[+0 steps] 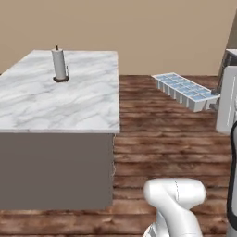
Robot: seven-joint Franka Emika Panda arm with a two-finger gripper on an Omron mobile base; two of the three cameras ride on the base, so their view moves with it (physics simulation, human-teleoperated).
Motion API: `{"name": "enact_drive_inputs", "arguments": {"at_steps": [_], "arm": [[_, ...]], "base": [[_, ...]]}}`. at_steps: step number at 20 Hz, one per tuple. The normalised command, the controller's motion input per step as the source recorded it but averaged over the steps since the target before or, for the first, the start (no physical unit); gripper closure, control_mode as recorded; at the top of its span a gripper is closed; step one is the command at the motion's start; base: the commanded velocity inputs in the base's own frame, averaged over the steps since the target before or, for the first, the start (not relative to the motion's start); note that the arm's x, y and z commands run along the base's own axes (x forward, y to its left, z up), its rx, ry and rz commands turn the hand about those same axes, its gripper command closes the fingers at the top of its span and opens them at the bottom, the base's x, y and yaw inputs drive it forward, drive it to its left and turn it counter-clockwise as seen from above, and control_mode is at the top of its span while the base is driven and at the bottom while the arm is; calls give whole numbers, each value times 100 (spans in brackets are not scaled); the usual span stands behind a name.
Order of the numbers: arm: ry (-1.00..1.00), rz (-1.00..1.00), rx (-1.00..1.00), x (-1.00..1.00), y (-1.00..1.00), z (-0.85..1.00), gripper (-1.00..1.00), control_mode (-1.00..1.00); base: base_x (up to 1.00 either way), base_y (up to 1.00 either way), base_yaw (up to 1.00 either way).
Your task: Open the freezer door, pick up the ice cube tray from the freezer, and place it on the dining counter.
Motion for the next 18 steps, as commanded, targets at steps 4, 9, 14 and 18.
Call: {"name": "enact_drive_inputs", "arguments": {"at_steps": [4,9,14,18], "arm": [[0,0,0,0,0,0,100,100],[0,0,0,0,0,0,100,100],[0,0,0,0,0,0,100,100],[0,0,0,0,0,0,100,100]], "base": [[50,50,31],[69,90,12],[88,91,2],[81,56,0]]}}
